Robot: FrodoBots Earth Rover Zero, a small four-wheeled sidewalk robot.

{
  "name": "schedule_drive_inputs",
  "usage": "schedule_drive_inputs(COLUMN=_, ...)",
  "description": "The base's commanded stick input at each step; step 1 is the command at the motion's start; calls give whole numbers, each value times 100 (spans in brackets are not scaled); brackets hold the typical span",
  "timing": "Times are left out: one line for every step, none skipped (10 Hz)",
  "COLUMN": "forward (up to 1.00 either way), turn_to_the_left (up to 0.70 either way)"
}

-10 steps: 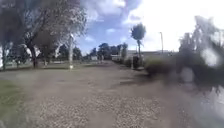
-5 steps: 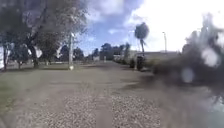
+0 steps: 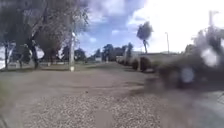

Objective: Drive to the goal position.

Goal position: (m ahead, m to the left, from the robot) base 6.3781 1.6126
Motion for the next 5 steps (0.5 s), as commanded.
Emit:
schedule_drive_inputs(forward=70, turn_to_the_left=0)
schedule_drive_inputs(forward=70, turn_to_the_left=0)
schedule_drive_inputs(forward=70, turn_to_the_left=0)
schedule_drive_inputs(forward=70, turn_to_the_left=0)
schedule_drive_inputs(forward=70, turn_to_the_left=0)
